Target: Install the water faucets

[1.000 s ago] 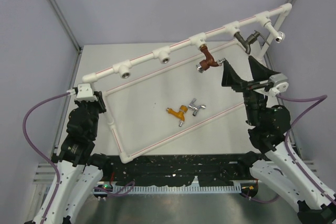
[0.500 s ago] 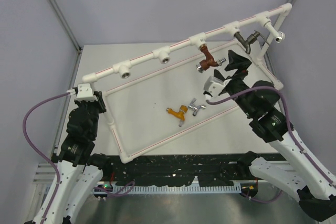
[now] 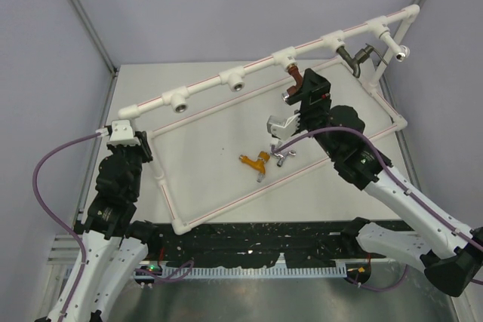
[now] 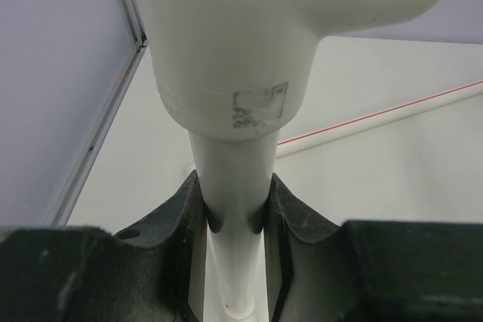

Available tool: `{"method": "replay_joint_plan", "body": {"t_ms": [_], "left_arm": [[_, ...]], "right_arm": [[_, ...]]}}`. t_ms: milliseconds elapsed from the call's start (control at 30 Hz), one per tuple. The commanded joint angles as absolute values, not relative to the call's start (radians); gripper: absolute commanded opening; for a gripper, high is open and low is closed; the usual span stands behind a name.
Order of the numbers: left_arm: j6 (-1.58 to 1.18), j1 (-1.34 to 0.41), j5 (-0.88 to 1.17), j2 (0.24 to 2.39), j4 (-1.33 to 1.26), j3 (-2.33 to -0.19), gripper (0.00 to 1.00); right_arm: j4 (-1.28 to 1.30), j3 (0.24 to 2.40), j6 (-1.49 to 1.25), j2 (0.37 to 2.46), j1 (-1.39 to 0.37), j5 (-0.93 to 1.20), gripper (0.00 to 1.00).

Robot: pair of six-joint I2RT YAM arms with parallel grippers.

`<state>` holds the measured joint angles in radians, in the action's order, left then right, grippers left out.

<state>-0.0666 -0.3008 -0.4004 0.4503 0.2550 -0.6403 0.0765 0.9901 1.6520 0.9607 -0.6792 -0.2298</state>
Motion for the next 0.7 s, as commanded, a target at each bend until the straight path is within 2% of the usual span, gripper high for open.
{"method": "replay_joint_plan", "body": {"t_ms": [0, 100, 233, 267, 300, 400, 433, 533, 667], "left_arm": [[-0.035, -0.318, -0.318, 0.46, 0.318, -0.643, 0.0], [-0.037, -0.318, -0.319, 0.457, 0.318, -0.643, 0.0], [-0.035, -0.318, -0.319, 0.456, 0.318, -0.643, 0.0], [-0.035, -0.318, -0.319, 0.457, 0.318, -0.643, 0.0], [-0.035, -0.318, -0.318, 0.457, 0.318, -0.641, 0.0], [-0.035, -0.318, -0.319, 0.457, 0.318, -0.641, 0.0], [-0.035, -0.318, -0.318, 0.459, 0.318, -0.641, 0.0], [-0.037, -0.318, -0.316, 0.457, 0.318, -0.641, 0.0], [-0.037, -0.318, -0.313, 0.46, 0.316, -0.641, 0.0]], "right_arm": [[-0.07, 0.977, 1.712, 0.997, -0.684, -0.275, 0.93], [-0.089, 0.977, 1.674, 1.011, -0.683, -0.27, 0.84], [-0.081, 0.986, 1.591, 1.017, -0.684, -0.244, 0.63], [-0.08, 0.986, 1.551, 1.019, -0.684, -0.232, 0.54], [-0.081, 0.989, 1.517, 1.016, -0.684, -0.226, 0.49], [-0.104, 0.988, 1.338, 1.011, -0.683, -0.187, 0.21], [-0.142, 0.977, 1.237, 1.009, -0.684, -0.17, 0.05], [-0.224, 0.979, 0.987, 1.015, -0.683, -0.153, 0.05], [-0.448, 0.927, 0.457, 1.002, -0.654, -0.089, 0.05]]}}
